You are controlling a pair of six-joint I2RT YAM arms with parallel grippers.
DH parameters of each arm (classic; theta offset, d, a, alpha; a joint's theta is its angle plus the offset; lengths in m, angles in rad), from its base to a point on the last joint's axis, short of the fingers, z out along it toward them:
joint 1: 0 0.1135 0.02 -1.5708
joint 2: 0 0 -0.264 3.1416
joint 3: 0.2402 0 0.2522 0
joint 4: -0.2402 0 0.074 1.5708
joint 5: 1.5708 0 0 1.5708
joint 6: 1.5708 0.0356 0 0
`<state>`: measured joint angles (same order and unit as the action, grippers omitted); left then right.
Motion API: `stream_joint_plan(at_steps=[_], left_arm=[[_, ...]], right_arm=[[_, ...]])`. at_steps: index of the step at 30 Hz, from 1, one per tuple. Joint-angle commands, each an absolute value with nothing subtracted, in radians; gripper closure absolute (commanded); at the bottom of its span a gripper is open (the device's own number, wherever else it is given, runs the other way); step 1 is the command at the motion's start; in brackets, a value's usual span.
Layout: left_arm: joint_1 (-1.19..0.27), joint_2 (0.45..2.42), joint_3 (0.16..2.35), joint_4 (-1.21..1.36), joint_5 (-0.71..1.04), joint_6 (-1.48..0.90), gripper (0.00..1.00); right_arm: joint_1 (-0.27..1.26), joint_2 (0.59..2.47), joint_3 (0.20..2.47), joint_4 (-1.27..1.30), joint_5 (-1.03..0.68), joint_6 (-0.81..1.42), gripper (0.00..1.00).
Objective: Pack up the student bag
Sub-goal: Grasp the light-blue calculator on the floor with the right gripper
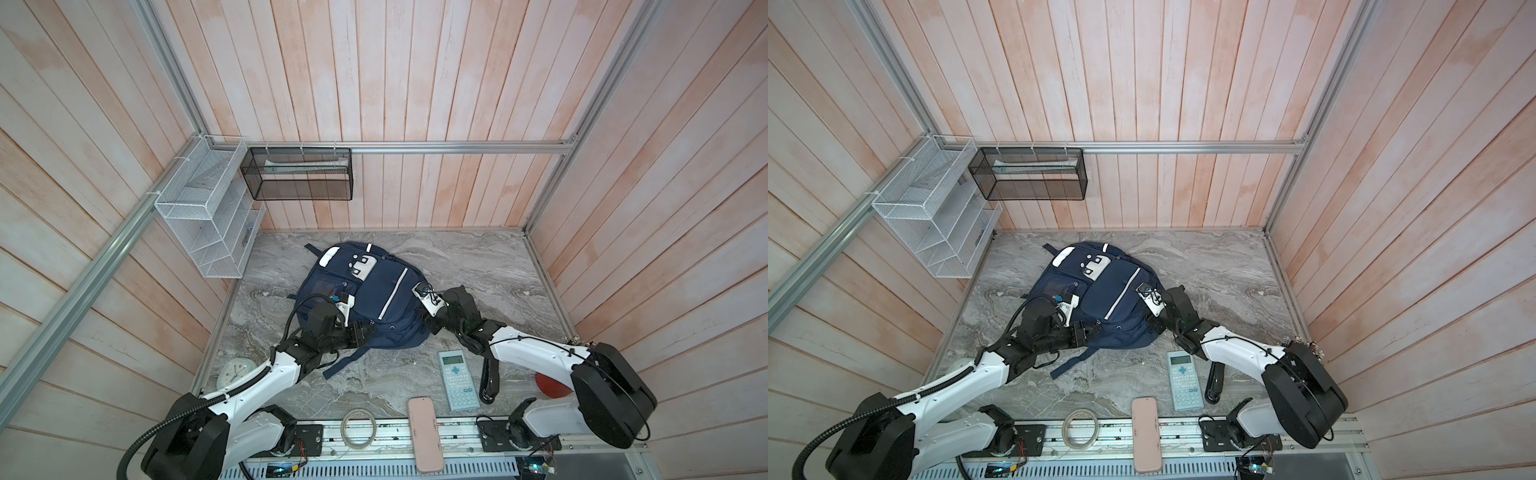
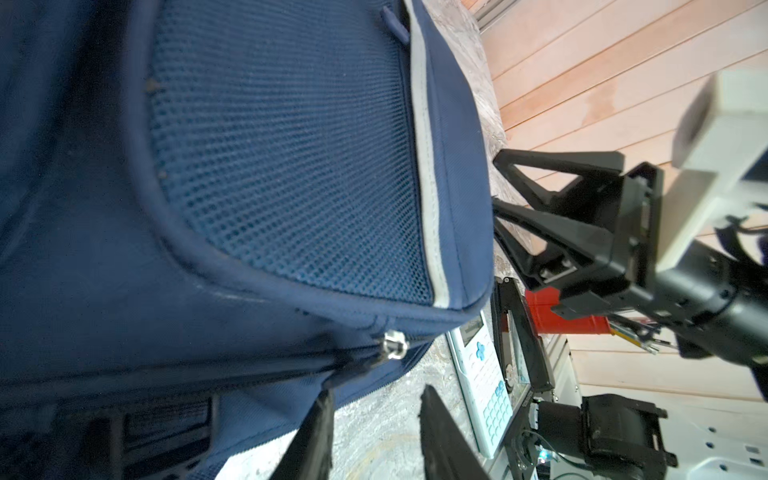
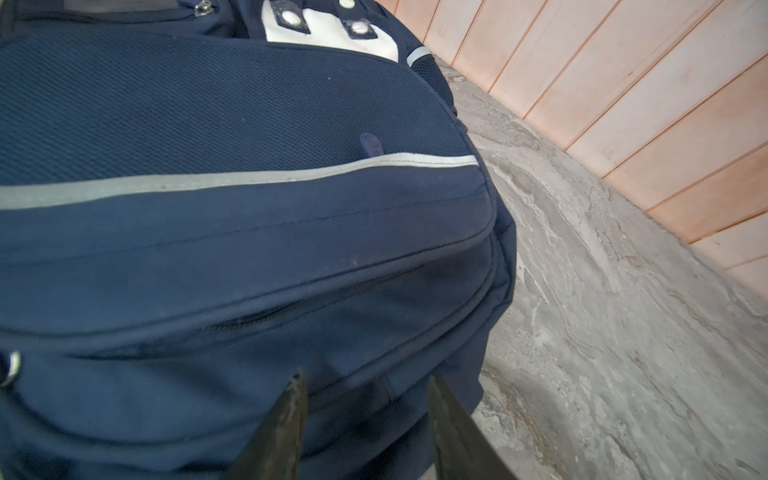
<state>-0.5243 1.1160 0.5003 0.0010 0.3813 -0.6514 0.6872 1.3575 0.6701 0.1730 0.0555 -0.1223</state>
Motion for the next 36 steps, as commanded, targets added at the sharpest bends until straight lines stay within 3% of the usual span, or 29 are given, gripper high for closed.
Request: stream_joint_plan(at_steps=[1,3,4,7,15,20,28,32,36], left_arm=[[-0.527,1.069,0.559,-0.065,0.321,-0.624,0.43],[-0.528,1.056,0.592,-0.1,0.308,-0.591,0.34],[-0.529,1.053,0.61,-0.115,0.302,-0.571,0.29],[-0.552,1.078,0.689,-0.161,0.265,-0.486,0.23],[-0.684,1.246,0.903,-0.292,0.107,-0.307,0.22],[-0.68,1.264,0.924,-0.262,0.206,-0.347,0.22],[-0.679,1.294,0.912,-0.257,0.181,-0.367,0.2],[-0.681,1.33,0.952,-0.303,0.152,-0.353,0.2],[-0.681,1.337,0.965,-0.305,0.145,-0.347,0.2]], right_arm=[[0.687,1.299,0.713,-0.093,0.212,0.234,0.37],[0.665,1.258,0.708,-0.184,0.231,0.367,0.27],[0.658,1.233,0.691,-0.202,0.235,0.408,0.03],[0.635,1.196,0.66,-0.274,0.204,0.427,0.02],[0.647,1.133,0.622,-0.482,0.075,0.641,0.02],[0.709,1.108,0.578,-0.559,0.068,0.712,0.02],[0.81,1.182,0.554,-0.615,0.097,0.781,0.02],[0.861,1.236,0.557,-0.629,0.1,0.809,0.05],[0.863,1.274,0.546,-0.622,0.115,0.821,0.16]])
